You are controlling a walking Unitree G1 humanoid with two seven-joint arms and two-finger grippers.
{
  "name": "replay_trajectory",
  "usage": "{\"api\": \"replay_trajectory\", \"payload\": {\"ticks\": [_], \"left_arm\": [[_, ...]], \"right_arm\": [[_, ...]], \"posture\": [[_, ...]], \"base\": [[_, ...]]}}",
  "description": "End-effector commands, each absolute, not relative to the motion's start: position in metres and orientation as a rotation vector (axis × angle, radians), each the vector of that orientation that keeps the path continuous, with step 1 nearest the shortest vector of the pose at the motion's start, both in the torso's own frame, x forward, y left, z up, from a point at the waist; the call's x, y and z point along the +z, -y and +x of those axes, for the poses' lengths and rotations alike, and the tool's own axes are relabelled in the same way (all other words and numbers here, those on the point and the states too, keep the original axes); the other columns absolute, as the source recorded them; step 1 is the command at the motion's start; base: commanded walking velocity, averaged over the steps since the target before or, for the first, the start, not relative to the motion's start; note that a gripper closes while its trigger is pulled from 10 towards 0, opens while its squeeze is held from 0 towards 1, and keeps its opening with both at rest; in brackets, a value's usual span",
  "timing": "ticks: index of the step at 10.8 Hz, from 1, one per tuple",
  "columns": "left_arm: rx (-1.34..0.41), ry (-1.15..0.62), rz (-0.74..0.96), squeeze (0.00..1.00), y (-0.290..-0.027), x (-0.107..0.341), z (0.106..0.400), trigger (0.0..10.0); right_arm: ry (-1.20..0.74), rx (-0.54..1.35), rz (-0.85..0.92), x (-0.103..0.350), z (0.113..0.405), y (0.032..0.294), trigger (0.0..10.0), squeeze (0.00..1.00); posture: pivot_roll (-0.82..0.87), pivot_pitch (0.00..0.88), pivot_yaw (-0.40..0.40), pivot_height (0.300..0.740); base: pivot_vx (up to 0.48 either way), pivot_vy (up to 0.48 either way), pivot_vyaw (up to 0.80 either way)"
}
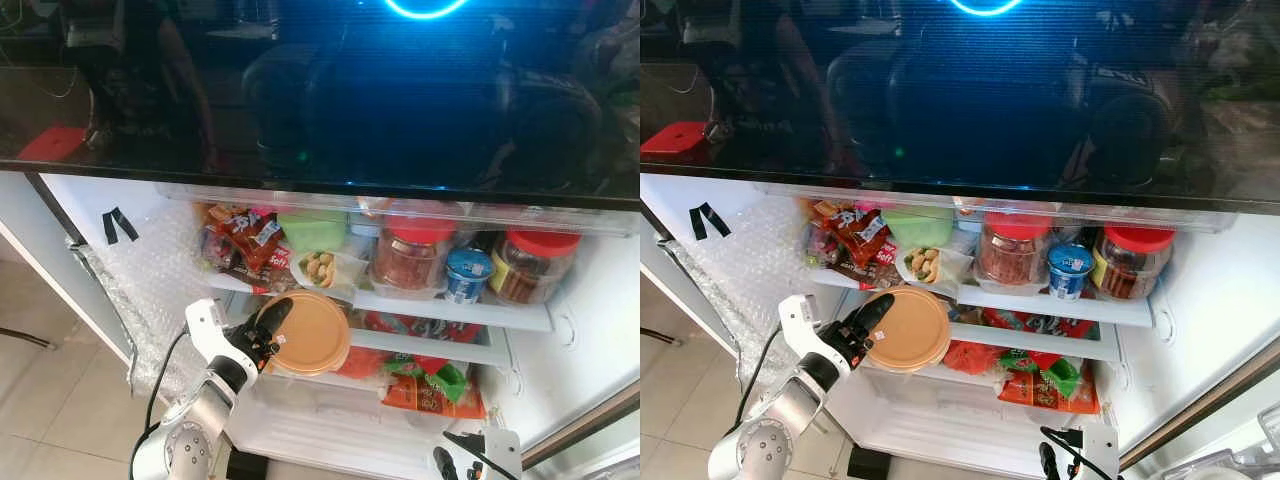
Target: Restocking fridge
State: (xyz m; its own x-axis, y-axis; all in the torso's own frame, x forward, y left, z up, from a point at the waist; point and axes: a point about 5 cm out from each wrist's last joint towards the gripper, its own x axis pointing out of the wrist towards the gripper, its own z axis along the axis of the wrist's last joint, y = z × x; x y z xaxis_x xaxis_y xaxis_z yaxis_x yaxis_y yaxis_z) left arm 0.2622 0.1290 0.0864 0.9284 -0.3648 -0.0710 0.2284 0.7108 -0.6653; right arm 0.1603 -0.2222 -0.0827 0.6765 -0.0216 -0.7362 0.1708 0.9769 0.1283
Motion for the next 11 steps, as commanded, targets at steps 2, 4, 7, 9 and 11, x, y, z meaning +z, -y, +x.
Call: {"api": "replay_trajectory", "payload": {"ticks": [2, 4, 7, 9, 11], "left_arm": [[-0.325, -0.202, -0.718, 0.0, -0.128, 0.084, 0.261, 10.0], [-0.328, -0.206, -0.717, 0.0, -0.127, 0.083, 0.26, 10.0], [-0.328, -0.209, -0.715, 0.0, -0.127, 0.082, 0.26, 10.0], [-0.346, -0.226, -0.717, 0.0, -0.122, 0.081, 0.261, 10.0], [-0.35, -0.225, -0.716, 0.0, -0.122, 0.081, 0.261, 10.0]], "right_arm": [[-0.826, -0.106, 0.198, -0.084, 0.156, 0.222, 10.0, 0.0], [-0.822, -0.095, 0.195, -0.084, 0.157, 0.222, 10.0, 0.0], [-0.811, -0.11, 0.119, -0.082, 0.157, 0.226, 10.0, 0.0], [-0.775, -0.135, 0.132, -0.081, 0.159, 0.226, 10.0, 0.0], [-0.483, -0.032, 0.115, -0.043, 0.22, 0.209, 10.0, 0.0]], "posture": [[-0.09, 0.0, 0.029, 0.74], [-0.09, 0.0, 0.029, 0.74], [-0.09, 0.0, 0.034, 0.74], [-0.13, 0.0, 0.042, 0.74], [-0.13, 0.0, 0.046, 0.74]], "base": [[0.0, 0.0, 0.0], [0.0, 0.0, 0.0], [0.0, 0.0, 0.0], [0.0, 0.0, 0.0], [0.0, 0.0, 0.0]]}}
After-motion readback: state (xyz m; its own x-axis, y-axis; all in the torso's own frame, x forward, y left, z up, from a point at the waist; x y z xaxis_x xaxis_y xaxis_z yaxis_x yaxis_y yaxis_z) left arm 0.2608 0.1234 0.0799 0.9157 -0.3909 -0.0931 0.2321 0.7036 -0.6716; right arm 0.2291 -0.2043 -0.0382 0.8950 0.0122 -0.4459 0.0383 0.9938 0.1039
